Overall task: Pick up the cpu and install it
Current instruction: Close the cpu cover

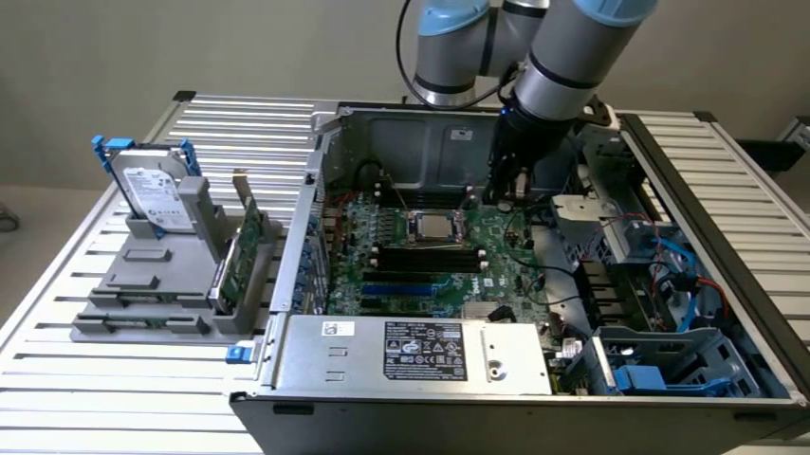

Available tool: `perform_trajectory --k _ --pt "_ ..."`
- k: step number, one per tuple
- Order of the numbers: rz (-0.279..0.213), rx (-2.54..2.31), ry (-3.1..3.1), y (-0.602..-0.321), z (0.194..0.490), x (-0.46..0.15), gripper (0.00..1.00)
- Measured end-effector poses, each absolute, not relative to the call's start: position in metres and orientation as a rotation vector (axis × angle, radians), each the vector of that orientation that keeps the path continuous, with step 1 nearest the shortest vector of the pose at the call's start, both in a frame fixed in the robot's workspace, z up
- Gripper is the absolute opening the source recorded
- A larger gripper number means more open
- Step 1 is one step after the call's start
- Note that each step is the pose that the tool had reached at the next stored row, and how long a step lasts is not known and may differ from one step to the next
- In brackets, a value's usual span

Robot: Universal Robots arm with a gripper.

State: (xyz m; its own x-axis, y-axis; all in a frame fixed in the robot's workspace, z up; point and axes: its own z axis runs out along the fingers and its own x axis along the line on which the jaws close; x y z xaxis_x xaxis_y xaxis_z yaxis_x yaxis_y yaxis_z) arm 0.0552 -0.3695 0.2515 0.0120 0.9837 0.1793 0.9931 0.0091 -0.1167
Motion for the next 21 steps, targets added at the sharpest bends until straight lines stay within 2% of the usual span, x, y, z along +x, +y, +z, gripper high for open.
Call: perform_trajectory --k 14,21 --pt "0.030 -1.994 -2.063 -0.3697 0.2516 0.0552 0.11" --pt "0.062 -1.944 -2.087 -0.3698 0.2485 0.0552 0.11"
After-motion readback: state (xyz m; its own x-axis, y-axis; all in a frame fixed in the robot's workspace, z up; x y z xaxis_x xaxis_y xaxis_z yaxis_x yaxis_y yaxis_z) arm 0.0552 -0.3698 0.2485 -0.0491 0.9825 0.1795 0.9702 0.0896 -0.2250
